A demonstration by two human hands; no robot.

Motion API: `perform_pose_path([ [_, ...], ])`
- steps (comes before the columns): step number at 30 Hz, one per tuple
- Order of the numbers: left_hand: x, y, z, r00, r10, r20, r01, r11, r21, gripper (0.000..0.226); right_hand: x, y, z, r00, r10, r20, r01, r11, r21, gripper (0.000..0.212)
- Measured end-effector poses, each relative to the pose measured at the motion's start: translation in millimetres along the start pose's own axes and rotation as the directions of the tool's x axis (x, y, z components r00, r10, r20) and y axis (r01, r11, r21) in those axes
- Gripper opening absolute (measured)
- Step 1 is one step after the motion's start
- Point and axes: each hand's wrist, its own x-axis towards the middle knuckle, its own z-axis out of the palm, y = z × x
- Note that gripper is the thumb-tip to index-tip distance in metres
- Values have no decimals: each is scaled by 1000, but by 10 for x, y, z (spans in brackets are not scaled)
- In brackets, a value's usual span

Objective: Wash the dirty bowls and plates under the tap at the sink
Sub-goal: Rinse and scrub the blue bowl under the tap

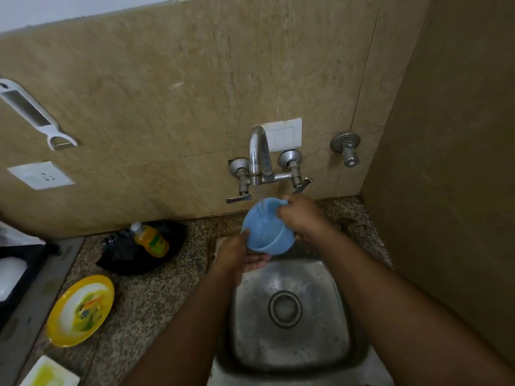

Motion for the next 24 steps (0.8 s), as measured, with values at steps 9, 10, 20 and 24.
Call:
perform_pose_path([
  [9,17,-97,-22,1000,13,0,-13,994,-111,62,-107,545,73,988,152,29,-152,916,372,21],
  [10,9,-93,-42,1000,14,-26,-17,994,-110,60,-111,604,139,984,159,85,-180,897,404,22],
  [20,12,-241,-147,999,-53,-1,52,991,-122,65,-61,516,259,992,95,85,-122,901,416,25],
  [24,73,-324,-124,990,-89,110,112,969,-219,71,-105,642,87,970,-234,-62,235,972,13,56],
])
